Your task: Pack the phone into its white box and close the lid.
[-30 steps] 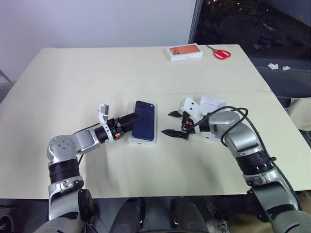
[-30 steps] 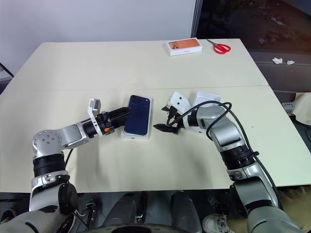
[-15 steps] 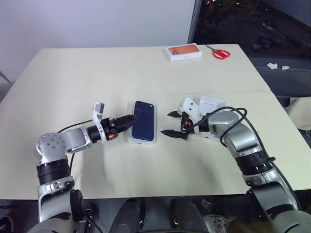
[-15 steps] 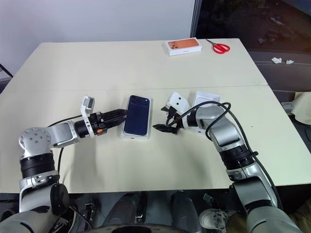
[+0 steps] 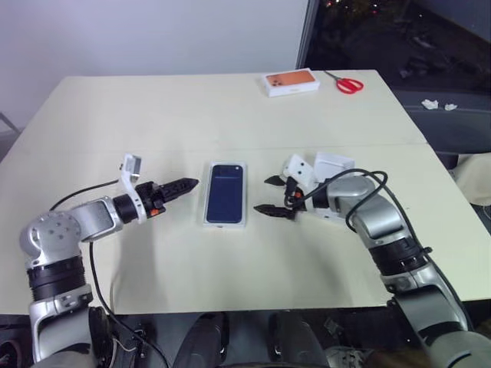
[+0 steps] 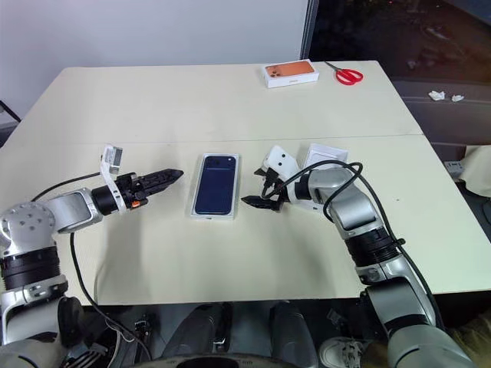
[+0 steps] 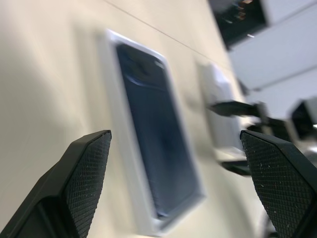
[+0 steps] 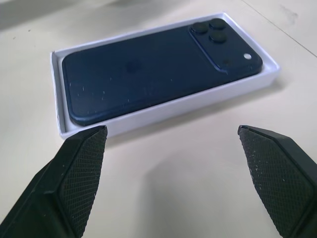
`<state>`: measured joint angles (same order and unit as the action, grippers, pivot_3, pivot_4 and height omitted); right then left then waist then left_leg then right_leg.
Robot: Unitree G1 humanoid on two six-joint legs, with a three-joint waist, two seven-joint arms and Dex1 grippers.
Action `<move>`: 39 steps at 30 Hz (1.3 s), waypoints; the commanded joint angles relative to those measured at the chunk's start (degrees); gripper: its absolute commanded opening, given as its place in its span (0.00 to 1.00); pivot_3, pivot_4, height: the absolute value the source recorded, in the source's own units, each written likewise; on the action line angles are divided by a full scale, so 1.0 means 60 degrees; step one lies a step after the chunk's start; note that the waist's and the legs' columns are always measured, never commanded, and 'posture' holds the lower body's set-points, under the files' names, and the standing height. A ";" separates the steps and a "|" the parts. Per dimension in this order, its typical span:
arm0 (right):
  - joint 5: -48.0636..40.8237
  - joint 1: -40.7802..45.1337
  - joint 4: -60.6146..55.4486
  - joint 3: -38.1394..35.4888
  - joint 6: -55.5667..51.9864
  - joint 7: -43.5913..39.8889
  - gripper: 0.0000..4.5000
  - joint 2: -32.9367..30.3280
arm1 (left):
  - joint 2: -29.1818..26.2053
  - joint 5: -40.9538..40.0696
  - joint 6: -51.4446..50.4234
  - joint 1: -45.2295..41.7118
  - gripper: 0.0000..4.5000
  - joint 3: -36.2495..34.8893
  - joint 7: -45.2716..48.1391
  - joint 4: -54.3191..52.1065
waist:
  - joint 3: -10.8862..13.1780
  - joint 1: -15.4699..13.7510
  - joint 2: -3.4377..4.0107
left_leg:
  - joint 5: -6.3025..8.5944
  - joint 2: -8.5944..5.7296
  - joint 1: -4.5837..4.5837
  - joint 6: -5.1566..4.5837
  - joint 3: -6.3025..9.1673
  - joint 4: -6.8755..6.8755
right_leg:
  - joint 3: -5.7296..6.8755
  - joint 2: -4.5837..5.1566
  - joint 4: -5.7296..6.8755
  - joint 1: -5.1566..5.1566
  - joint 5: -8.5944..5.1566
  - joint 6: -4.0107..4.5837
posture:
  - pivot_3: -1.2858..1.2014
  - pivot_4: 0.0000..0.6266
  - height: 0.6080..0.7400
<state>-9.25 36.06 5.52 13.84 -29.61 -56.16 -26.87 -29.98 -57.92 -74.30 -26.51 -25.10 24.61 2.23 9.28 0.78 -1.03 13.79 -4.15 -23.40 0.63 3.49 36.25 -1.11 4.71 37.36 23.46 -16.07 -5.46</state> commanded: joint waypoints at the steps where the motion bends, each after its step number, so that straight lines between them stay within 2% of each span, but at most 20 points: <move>1: -0.0002 0.0234 -0.0011 -0.0093 0.0220 0.0114 0.99 0.0109 | -0.0178 0.0136 0.0371 -0.0040 0.97 0.0081 0.0325 -0.0030 | 0.0000 -0.0006 0.0000 | 0.0000 0.0000 0.0000 0.0000 0.0000 0.0000 | 0.0001 0.0000 0.0000 0.0000 0.0000 0.0000 | 0.52 0.24 1.00; 2: -0.0017 0.0241 0.0002 -0.0099 0.0233 0.0099 0.99 0.0120 | -0.0188 0.0151 0.0400 -0.0041 0.85 0.0103 0.0360 -0.0009 | 0.0000 -0.0010 0.0000 | 0.0000 0.0000 0.0000 0.0000 0.0000 0.0000 | 0.0001 0.0001 -0.0001 0.0000 0.0000 0.0000 | 0.52 0.24 1.00; 3: 0.0032 0.0240 0.0027 -0.0119 0.0279 0.0182 0.99 0.0121 | -0.0259 0.0295 0.0533 -0.0023 0.79 0.0207 0.0415 -0.0024 | 0.0000 -0.0009 0.0000 | 0.0000 0.0000 0.0000 0.0000 0.0000 0.0000 | 0.0001 0.0001 -0.0001 0.0000 0.0000 0.0000 | 0.52 0.24 1.00; 4: 0.0057 0.0227 0.0055 -0.0130 0.0320 0.0217 0.86 0.0116 | -0.0275 0.0387 0.0621 -0.0042 0.66 0.0228 0.0412 0.0036 | 0.0000 -0.0007 0.0000 | 0.0000 0.0000 0.0000 -0.0001 0.0000 0.0000 | 0.0000 0.0001 -0.0001 0.0000 0.0000 0.0000 | 0.52 0.24 1.00; 6: 0.0126 0.0178 0.0081 -0.0114 0.0402 0.0279 0.69 0.0083 | -0.0285 0.0393 0.0637 -0.0085 0.44 0.0222 0.0447 0.0164 | 0.0000 -0.0002 0.0000 | 0.0001 0.0000 0.0000 -0.0001 0.0000 0.0000 | 0.0000 0.0001 0.0000 0.0000 0.0000 0.0000 | 0.52 0.24 1.00; 9: 0.0146 0.0176 0.0114 -0.0112 0.0444 0.0315 0.33 0.0098 | -0.0357 0.0570 0.0740 -0.0039 0.08 0.0383 0.0543 0.0202 | 0.0000 0.0017 0.0000 | 0.0001 0.0001 0.0000 -0.0002 0.0000 -0.0002 | 0.0000 -0.0001 0.0001 0.0003 0.0000 0.0000 | 0.52 0.24 1.00; 10: 0.0155 0.0185 0.0133 -0.0123 0.0452 0.0335 0.21 0.0109 | -0.0345 0.0602 0.0784 -0.0025 0.00 0.0395 0.0561 0.0221 | 0.0000 0.0017 0.0000 | 0.0000 0.0001 0.0000 -0.0001 0.0000 -0.0002 | 0.0000 -0.0001 0.0001 0.0003 0.0000 0.0000 | 0.52 0.24 1.00; 12: 0.0180 0.0220 0.0205 -0.0152 0.0463 0.0397 0.00 0.0135 | -0.0311 0.0621 0.0802 -0.0019 0.00 0.0384 0.0571 0.0256 | 0.0000 0.0012 0.0000 | 0.0001 0.0001 0.0000 -0.0002 0.0000 -0.0002 | 0.0000 -0.0001 0.0001 0.0003 0.0000 0.0000 | 0.52 0.24 1.00; 26: 0.0961 0.0404 0.1002 0.0116 0.1004 0.1107 0.00 0.0332 | -0.0331 0.2171 0.1796 0.0302 0.00 0.1743 0.1123 0.0462 | 0.0000 0.0008 0.0000 | 0.0000 0.0000 0.0000 -0.0001 -0.0001 -0.0002 | 0.0000 -0.0001 0.0002 0.0003 0.0000 0.0000 | 0.52 0.24 1.00; 33: 0.2007 0.0252 0.1280 0.0821 0.1700 0.1616 0.00 0.0498 | 0.0241 0.2754 0.2068 0.0055 0.00 0.2380 0.0974 0.0695 | 0.0000 0.0013 0.0000 | 0.0000 0.0001 0.0000 -0.0001 -0.0001 -0.0001 | 0.0001 -0.0002 0.0004 0.0003 0.0000 0.0000 | 0.52 0.24 1.00; 39: 0.2194 0.0223 0.1252 0.0881 0.1706 0.1757 0.00 0.0668 | 0.0560 0.3030 0.2013 0.0218 0.00 0.2977 0.1064 0.0306 | -0.0001 -0.0019 0.0002 | 0.0000 -0.0001 0.0001 -0.0001 -0.0001 0.0004 | 0.0002 -0.0001 0.0005 -0.0003 0.0000 0.0000 | 0.52 0.24 1.00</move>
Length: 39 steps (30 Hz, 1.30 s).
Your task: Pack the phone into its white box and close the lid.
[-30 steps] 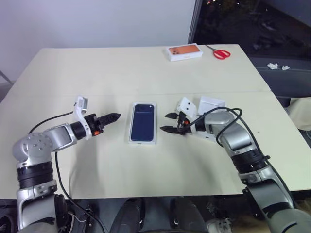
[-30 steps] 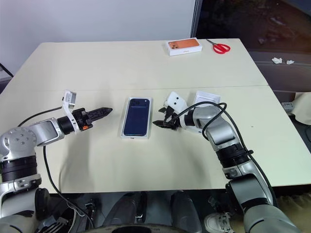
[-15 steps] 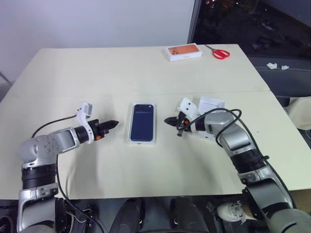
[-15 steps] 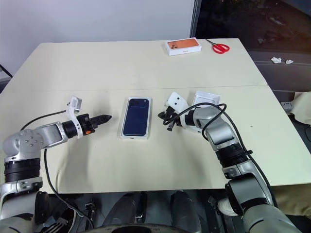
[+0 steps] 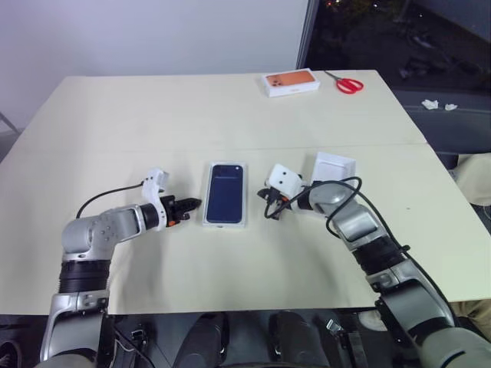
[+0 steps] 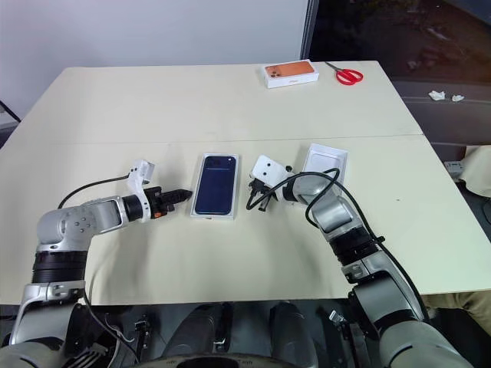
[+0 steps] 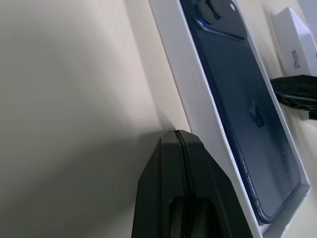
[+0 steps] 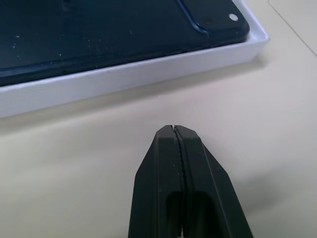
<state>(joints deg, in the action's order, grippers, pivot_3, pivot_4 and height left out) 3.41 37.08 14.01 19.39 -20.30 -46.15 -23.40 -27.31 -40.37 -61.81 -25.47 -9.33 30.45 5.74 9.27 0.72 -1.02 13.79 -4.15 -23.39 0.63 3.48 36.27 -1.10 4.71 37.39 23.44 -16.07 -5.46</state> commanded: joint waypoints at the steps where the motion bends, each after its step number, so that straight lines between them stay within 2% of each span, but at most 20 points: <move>1: 0.0137 0.0030 -0.0164 -0.0011 0.0170 0.0092 0.00 0.0075 | 0.0160 0.0144 -0.0058 0.0031 0.00 0.0379 0.0084 -0.0295 | 0.0000 -0.0011 0.0000 | 0.0000 -0.0002 0.0000 0.0000 0.0000 0.0001 | 0.0000 0.0001 0.0000 0.0000 0.0000 0.0000 | 0.52 0.24 1.00; 23: 0.0547 -0.0120 -0.0294 0.0250 0.0173 -0.0086 0.00 0.0122 | 0.0720 0.0653 -0.0209 -0.0051 0.00 0.0820 0.0210 -0.0600 | -0.0005 -0.0012 0.0002 | 0.0000 -0.0003 0.0007 -0.0001 0.0003 0.0008 | 0.0003 0.0000 0.0001 -0.0014 0.0000 0.0000 | 0.52 0.24 1.00; 36: 0.0468 -0.0594 -0.1211 -0.0137 -0.0365 -0.0564 0.00 -0.0948 | 0.1598 0.1005 -0.0199 -0.0621 0.00 0.1621 0.0362 -0.0436 | -0.0005 -0.0104 0.0002 | 0.0005 -0.0015 0.0006 -0.0010 0.0009 0.0025 | 0.0008 0.0003 -0.0001 -0.0031 0.0000 0.0000 | 0.52 0.24 1.00; 39: 0.0435 -0.0876 -0.1500 -0.0268 -0.0523 -0.0637 0.00 -0.1222 | 0.1970 0.1125 -0.0054 -0.0959 0.00 0.1779 0.0296 -0.0080 | -0.0005 -0.0266 0.0002 | 0.0007 -0.0015 0.0005 -0.0013 0.0009 0.0032 | 0.0011 0.0002 -0.0005 -0.0036 0.0000 0.0000 | 0.52 0.24 1.00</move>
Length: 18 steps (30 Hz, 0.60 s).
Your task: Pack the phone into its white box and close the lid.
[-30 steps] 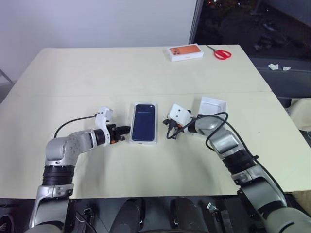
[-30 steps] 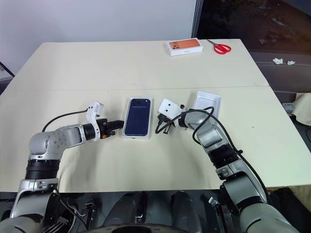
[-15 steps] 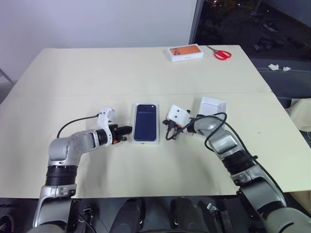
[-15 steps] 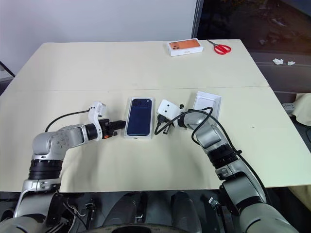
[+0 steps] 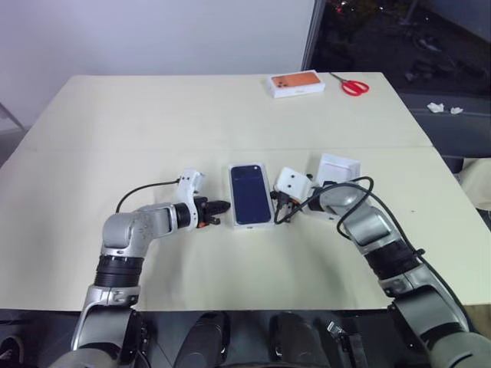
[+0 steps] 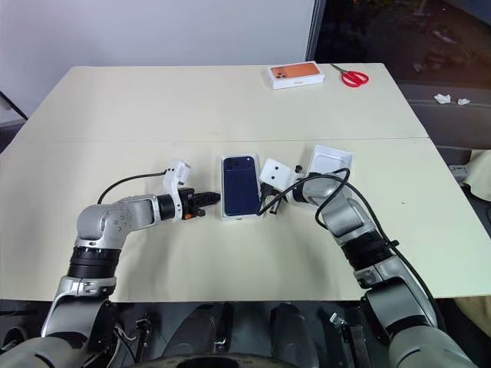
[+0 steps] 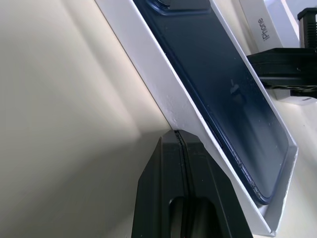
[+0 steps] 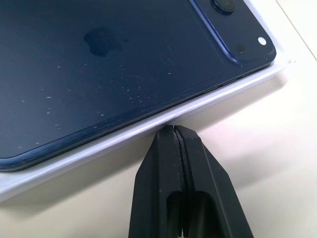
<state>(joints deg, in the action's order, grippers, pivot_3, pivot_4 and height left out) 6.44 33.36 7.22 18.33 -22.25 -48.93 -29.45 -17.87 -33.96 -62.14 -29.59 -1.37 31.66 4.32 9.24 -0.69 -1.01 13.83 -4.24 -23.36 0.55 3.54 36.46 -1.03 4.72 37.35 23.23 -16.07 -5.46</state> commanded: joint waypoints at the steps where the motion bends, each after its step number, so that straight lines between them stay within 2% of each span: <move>1: -0.0074 -0.0308 -0.0422 -0.0125 -0.0228 -0.0178 0.00 -0.0270 | 0.0509 0.0094 0.0044 -0.0368 0.00 0.0499 0.0087 0.0241 | 0.0000 -0.0037 0.0000 | 0.0004 -0.0002 -0.0001 -0.0007 0.0001 0.0012 | 0.0004 0.0000 -0.0001 -0.0009 0.0000 0.0000 | 0.52 0.24 1.00; 11: -0.0010 -0.0411 -0.0205 -0.0431 -0.0197 -0.0247 0.00 -0.0813 | 0.1346 0.0805 0.0726 -0.1099 0.00 0.1083 0.0406 0.1319 | 0.0000 -0.0065 0.0000 | 0.0028 -0.0013 -0.0004 -0.0044 0.0014 0.0095 | 0.0028 0.0003 -0.0010 -0.0063 0.0000 -0.0001 | 0.52 0.24 1.00; 18: -0.0007 -0.0467 -0.0048 -0.0552 -0.0088 -0.0282 0.00 -0.1008 | 0.1345 0.1197 0.1094 -0.1347 0.00 0.1160 0.0761 0.1837 | 0.0000 -0.0022 0.0000 | 0.0030 -0.0013 -0.0003 -0.0047 0.0015 0.0097 | 0.0027 0.0009 -0.0010 -0.0064 0.0000 -0.0002 | 0.52 0.24 1.00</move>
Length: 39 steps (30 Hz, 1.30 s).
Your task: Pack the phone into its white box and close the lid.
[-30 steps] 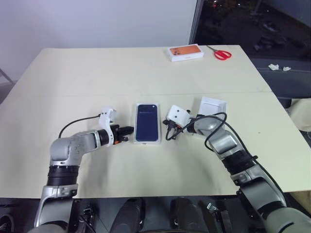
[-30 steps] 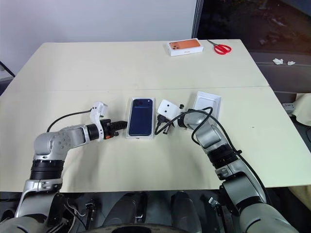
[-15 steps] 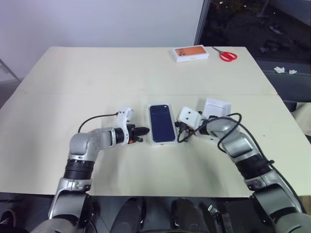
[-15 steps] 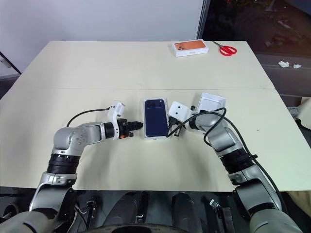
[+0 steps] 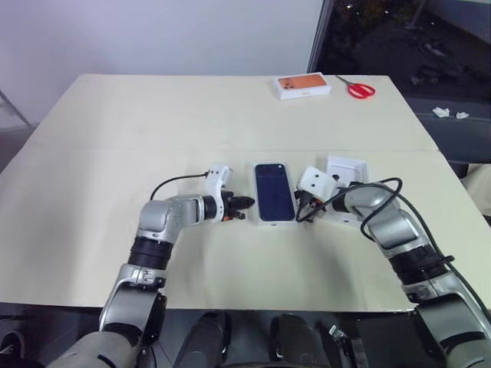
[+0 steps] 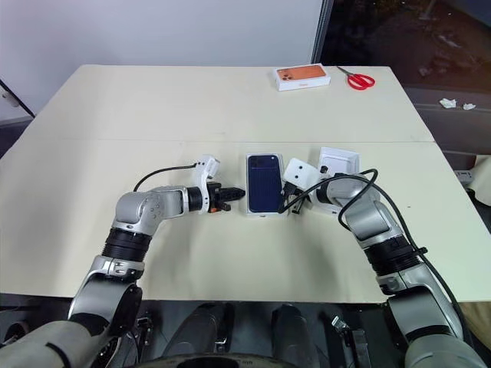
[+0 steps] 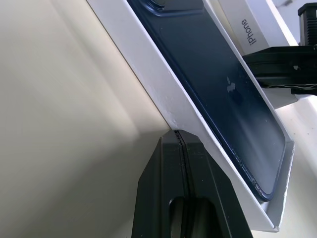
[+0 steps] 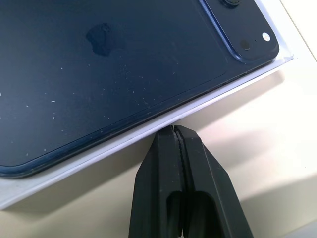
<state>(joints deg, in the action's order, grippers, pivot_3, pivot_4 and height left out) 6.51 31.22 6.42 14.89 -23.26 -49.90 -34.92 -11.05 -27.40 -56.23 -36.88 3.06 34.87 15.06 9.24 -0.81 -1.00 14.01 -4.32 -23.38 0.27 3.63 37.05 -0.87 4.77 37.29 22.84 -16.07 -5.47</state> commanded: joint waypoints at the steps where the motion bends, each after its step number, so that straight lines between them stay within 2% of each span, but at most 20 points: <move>1: -0.0005 -0.0112 0.0115 0.0010 0.0104 -0.0113 0.00 -0.0107 | 0.0220 0.0135 0.0150 -0.0138 0.00 0.0413 0.0242 0.0092 | 0.0000 -0.0002 0.0000 | 0.0000 0.0000 0.0001 0.0000 0.0000 0.0001 | 0.0000 0.0000 0.0000 -0.0002 0.0000 0.0000 | 0.52 0.24 1.00; 15: -0.0011 -0.0361 -0.0211 0.0054 -0.0019 -0.0550 0.00 -0.0318 | 0.0345 0.0536 0.0568 -0.0338 0.00 0.0323 0.0345 0.0614 | 0.0000 -0.0015 0.0000 | 0.0002 -0.0001 0.0003 -0.0004 0.0008 0.0003 | 0.0006 0.0000 -0.0010 -0.0015 0.0000 -0.0001 | 0.52 0.24 1.00; 24: 0.0018 -0.0238 -0.0057 -0.0055 0.0099 -0.0424 0.00 -0.0319 | 0.0180 0.0595 0.0440 -0.0059 0.00 0.0354 0.0509 0.0167 | 0.0000 0.0016 0.0000 | 0.0004 0.0000 0.0003 -0.0006 0.0008 0.0003 | 0.0005 0.0000 -0.0011 -0.0013 0.0000 -0.0002 | 0.52 0.24 1.00; 30: 0.0221 -0.0176 -0.0214 -0.0109 0.0255 -0.0526 0.00 -0.0807 | -0.0534 0.0502 0.0252 0.0110 0.00 0.0050 0.0637 -0.0244 | 0.0001 0.0035 0.0000 | 0.0004 0.0004 0.0002 -0.0005 0.0006 -0.0001 | 0.0001 -0.0002 -0.0011 -0.0003 0.0000 -0.0002 | 0.52 0.24 1.00; 35: 0.0059 -0.0029 -0.0310 -0.0352 0.0214 -0.0768 0.00 -0.1290 | -0.1667 0.0675 0.0927 0.0218 0.00 -0.0245 0.1066 -0.0329 | 0.0003 0.0079 0.0002 | 0.0005 0.0007 0.0000 -0.0005 0.0005 -0.0004 | 0.0000 -0.0003 -0.0010 0.0004 0.0000 -0.0002 | 0.52 0.24 1.00; 39: -0.1252 -0.0062 -0.0827 -0.1308 -0.1079 -0.0752 0.00 -0.0821 | -0.2632 0.0411 0.1801 0.0586 0.00 -0.0812 0.1715 -0.0867 | 0.0011 0.0202 0.0002 | 0.0005 0.0023 -0.0007 -0.0003 -0.0002 -0.0015 | -0.0007 -0.0008 -0.0009 0.0025 0.0000 -0.0002 | 0.52 0.24 1.00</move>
<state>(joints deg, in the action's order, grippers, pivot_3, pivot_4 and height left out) 2.42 30.08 4.71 10.29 -27.05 -54.43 -40.61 -25.70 -23.87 -47.79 -33.06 0.51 43.24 12.90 9.30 0.40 -0.99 14.03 -4.17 -23.47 0.25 3.61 36.95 -0.92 4.73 37.26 23.05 -16.07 -5.48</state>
